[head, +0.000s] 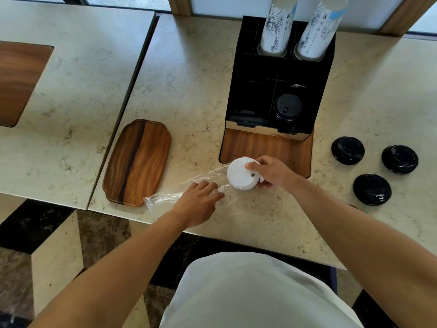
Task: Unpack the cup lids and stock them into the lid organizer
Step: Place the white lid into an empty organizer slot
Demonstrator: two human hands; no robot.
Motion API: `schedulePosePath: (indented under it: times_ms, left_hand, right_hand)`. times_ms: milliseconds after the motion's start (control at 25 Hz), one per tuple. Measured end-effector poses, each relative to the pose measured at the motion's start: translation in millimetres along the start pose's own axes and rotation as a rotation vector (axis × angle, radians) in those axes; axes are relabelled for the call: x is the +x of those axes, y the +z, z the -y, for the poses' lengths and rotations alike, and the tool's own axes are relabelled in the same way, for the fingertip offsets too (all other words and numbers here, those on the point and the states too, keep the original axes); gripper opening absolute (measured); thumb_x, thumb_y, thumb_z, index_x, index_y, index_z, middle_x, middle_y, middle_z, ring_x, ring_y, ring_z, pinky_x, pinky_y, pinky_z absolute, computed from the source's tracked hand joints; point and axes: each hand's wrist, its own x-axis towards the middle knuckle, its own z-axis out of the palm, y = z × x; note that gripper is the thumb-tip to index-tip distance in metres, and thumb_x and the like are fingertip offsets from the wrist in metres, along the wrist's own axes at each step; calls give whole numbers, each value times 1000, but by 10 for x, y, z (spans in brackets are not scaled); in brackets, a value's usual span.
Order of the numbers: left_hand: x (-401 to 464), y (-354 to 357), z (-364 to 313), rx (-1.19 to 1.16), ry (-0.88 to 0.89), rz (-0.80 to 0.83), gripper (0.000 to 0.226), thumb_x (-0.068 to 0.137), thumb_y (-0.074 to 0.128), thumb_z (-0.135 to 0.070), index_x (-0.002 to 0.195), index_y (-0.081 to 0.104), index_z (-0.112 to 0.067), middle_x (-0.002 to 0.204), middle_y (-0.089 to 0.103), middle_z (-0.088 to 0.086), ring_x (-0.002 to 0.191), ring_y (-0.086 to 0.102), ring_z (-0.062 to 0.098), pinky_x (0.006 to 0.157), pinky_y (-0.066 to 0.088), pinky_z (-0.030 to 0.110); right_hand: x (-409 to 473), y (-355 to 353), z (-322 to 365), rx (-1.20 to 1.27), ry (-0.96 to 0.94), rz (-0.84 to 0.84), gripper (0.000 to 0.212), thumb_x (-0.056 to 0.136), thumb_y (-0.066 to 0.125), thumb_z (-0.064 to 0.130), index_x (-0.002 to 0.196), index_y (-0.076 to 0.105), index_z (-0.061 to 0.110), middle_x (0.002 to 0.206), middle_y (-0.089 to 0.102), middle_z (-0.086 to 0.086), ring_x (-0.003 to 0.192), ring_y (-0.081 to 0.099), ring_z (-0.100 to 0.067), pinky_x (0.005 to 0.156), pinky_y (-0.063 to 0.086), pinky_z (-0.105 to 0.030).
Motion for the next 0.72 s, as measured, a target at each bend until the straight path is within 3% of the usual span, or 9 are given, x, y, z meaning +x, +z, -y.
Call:
schedulePosePath:
  times_ms: [120, 280, 400, 520, 720]
  left_hand:
    - [-10, 9, 61, 54, -81, 37, 48, 92, 57, -25, 140, 54, -26, 140, 52, 7, 124, 48, 30, 98, 44, 44]
    - [4, -16, 154, 89, -241, 13, 50, 91, 56, -27, 140, 51, -22, 137, 52, 9, 117, 50, 31, 90, 46, 43]
    - [68, -73, 232, 51, -398, -36, 49, 91, 56, -25, 138, 48, -17, 131, 53, 11, 111, 52, 32, 85, 46, 45]
    - [158, -148, 343, 30, -561, -67, 48, 93, 56, -29, 136, 48, -11, 125, 53, 14, 110, 53, 33, 83, 49, 45]
    - [298, -197, 426, -22, -697, -165, 27, 95, 52, -23, 112, 58, -3, 111, 56, 16, 101, 53, 34, 81, 45, 46]
  right_hand:
    - [-14, -18, 10, 52, -24, -97, 46, 90, 69, 55, 119, 63, 20, 113, 70, -4, 87, 69, -20, 56, 50, -24]
    - [-37, -32, 47, 247, -80, -240, 50, 92, 68, 48, 129, 56, 16, 128, 64, -7, 112, 66, -28, 64, 55, -26]
    - [-43, -18, 72, 333, -81, -224, 49, 94, 66, 47, 128, 54, 14, 127, 66, -10, 108, 70, -32, 55, 50, -22]
    - [-55, 45, 68, 371, -62, -198, 50, 94, 66, 47, 128, 52, 13, 126, 67, -13, 105, 72, -36, 58, 51, -26]
    - [-94, 218, 20, 398, -53, -179, 47, 94, 65, 49, 122, 55, 11, 120, 71, -14, 93, 77, -34, 64, 58, -32]
